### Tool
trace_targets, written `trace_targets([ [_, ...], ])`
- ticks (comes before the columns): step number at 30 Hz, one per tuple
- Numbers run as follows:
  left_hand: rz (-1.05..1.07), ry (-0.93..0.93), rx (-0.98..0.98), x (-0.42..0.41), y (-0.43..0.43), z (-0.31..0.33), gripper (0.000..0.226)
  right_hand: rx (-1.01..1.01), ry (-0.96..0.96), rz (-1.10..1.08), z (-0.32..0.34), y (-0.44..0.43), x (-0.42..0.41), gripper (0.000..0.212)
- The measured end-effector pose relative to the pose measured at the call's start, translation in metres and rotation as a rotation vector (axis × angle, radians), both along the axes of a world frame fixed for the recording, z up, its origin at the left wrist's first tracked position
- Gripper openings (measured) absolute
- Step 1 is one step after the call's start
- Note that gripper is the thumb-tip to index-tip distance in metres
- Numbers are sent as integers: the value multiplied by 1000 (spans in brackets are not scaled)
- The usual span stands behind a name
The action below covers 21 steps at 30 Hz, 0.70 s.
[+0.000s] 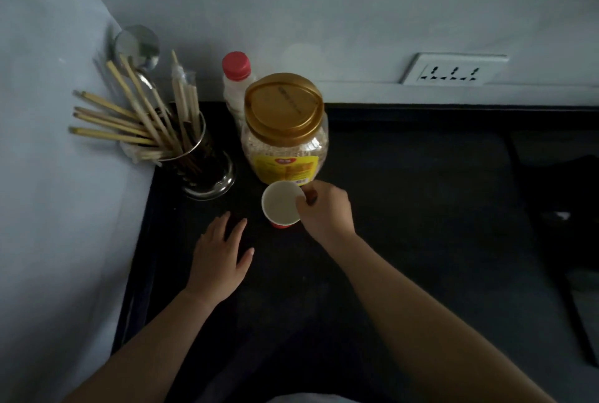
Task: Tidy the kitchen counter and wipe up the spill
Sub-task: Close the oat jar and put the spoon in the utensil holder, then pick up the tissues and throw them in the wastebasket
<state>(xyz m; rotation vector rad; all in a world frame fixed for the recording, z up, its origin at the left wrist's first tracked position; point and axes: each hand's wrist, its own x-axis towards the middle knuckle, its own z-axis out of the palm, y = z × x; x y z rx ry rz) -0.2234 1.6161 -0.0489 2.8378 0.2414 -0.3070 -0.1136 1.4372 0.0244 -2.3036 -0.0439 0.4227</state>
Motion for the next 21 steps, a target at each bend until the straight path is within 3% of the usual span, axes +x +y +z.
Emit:
trace_targets([
  [13, -211, -6, -13, 47, -86, 5, 58, 18, -80, -176, 11, -93, 68, 13],
  [21, -182, 19, 53, 59, -107, -6, 57, 39, -77, -177, 1, -97, 109, 11],
])
